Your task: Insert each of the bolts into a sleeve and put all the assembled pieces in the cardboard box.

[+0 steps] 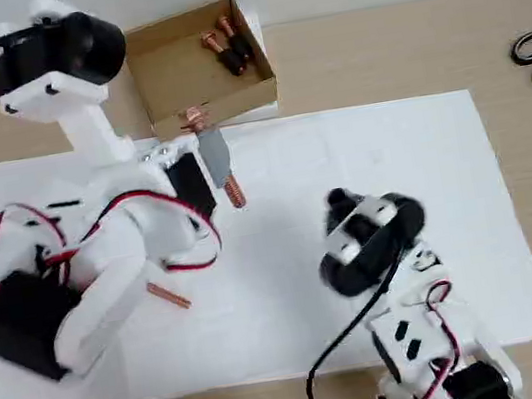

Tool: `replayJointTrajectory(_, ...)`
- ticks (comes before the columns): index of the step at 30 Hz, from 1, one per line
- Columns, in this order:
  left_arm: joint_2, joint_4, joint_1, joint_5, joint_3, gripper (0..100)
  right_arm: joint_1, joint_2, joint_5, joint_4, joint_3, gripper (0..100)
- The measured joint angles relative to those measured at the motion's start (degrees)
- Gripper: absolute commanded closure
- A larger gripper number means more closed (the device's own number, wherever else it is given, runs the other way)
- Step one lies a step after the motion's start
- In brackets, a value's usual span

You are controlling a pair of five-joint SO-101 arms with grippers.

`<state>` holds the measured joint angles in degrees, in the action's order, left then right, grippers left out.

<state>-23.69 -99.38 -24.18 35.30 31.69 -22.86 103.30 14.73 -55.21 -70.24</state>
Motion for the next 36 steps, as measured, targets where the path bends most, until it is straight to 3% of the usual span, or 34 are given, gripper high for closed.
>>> replayJointTrajectory(4,-2.7,0.3,0.0,-4.0,0.0,99,-2.6,0.2,0.0,7.9,-1.1,99.4)
replayJointTrajectory(12,-6.5,3.4,0.0,-4.5,-4.2,99,-8.4,0.4,0.0,29.4,-14.3,99.4)
replayJointTrajectory(20,-6.5,22.1,1.3,-4.5,-18.7,99,-10.6,1.1,0.1,50.9,-25.8,99.4)
replayJointTrajectory(27,-7.5,33.3,1.5,-6.1,-27.6,99,-10.5,0.3,0.1,52.5,-25.8,99.4)
replayJointTrajectory(32,-15.8,47.6,1.4,-17.1,-40.0,99,-10.5,0.3,0.1,52.7,-25.8,99.4)
replayJointTrajectory(36,-30.8,50.1,-0.3,-21.5,-51.2,99,-9.8,0.3,0.1,52.7,-25.8,99.4)
